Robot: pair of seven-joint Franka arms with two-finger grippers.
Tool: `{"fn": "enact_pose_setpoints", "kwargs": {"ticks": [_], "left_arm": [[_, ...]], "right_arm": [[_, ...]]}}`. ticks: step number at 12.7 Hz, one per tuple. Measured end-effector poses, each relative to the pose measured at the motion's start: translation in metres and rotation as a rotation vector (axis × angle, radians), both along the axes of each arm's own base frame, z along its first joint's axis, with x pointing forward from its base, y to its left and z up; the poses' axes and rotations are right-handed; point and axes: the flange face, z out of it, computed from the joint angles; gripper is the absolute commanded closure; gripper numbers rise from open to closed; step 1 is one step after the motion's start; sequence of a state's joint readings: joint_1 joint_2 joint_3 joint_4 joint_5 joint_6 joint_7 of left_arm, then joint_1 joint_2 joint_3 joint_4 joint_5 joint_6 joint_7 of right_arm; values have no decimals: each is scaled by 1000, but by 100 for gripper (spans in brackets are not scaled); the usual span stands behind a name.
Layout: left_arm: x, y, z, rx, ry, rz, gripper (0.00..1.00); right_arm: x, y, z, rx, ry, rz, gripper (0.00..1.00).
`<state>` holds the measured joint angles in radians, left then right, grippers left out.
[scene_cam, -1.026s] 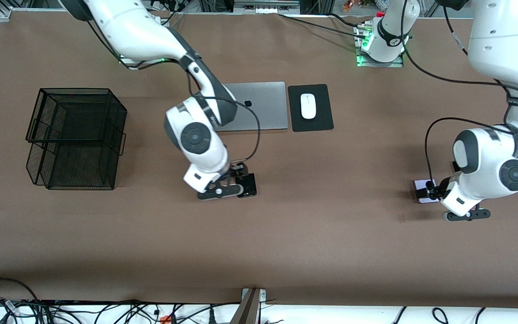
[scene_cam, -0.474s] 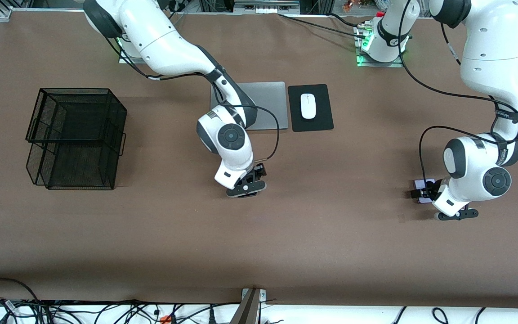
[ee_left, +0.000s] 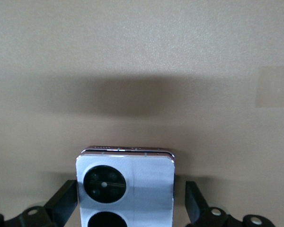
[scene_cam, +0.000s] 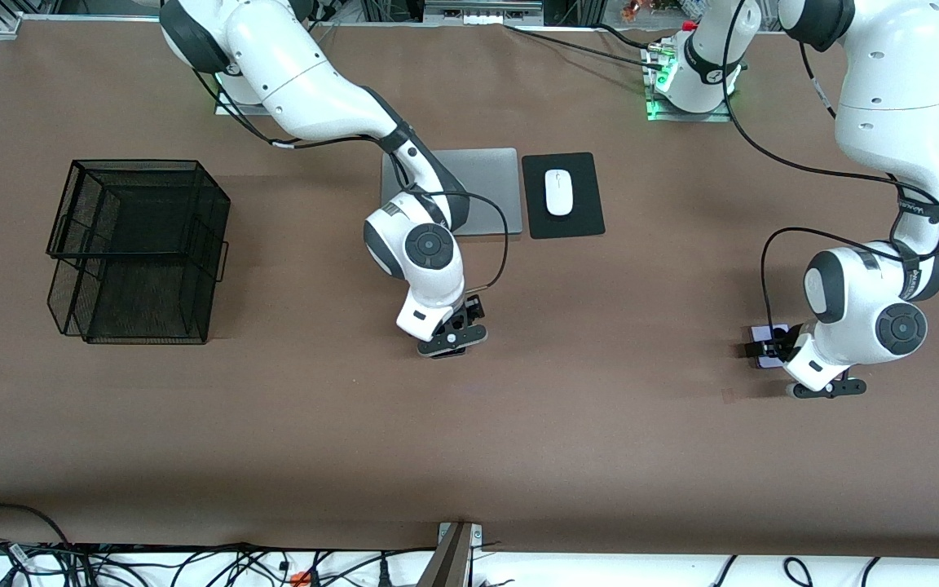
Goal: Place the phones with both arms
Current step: 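Carry the phone into the basket while the left gripper carries the white phone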
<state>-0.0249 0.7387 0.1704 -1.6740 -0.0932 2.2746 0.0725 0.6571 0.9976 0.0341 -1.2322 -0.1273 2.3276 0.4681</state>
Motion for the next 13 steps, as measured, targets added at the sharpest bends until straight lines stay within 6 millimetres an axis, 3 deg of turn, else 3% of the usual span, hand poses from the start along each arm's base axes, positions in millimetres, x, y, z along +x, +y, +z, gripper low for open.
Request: {"fn": "enact_pose_setpoints", "kwargs": {"ticks": [1, 2, 3, 4, 6, 8, 10, 12, 13], "left_arm": [[0, 0, -1, 0, 2, 0, 0], [-1, 0, -4, 0, 6, -1, 0], [-2, 0, -7, 0, 11, -1, 11], [-2, 0, -9, 0, 12, -1, 35], [-1, 0, -3, -1, 8, -2, 61], [-1, 1, -4, 0, 7, 0, 64], [3, -2, 1, -2, -9, -5, 63], [16, -20, 31, -18, -46, -18, 62], [21, -40, 56, -42, -52, -24, 62]], "right_arm": [[1, 0, -2, 3, -5, 0, 52], [2, -1, -1, 3, -9, -1, 69], [4, -1, 2, 5, -15, -4, 76], [7, -2, 5, 6, -21, -7, 80], [12, -6, 8, 3, -32, -15, 80], [25, -20, 31, -27, -23, -43, 80], [44, -52, 81, -71, 13, -100, 80], [62, -101, 137, -112, 56, -156, 80], [70, -130, 161, -128, 78, -170, 80]]}}
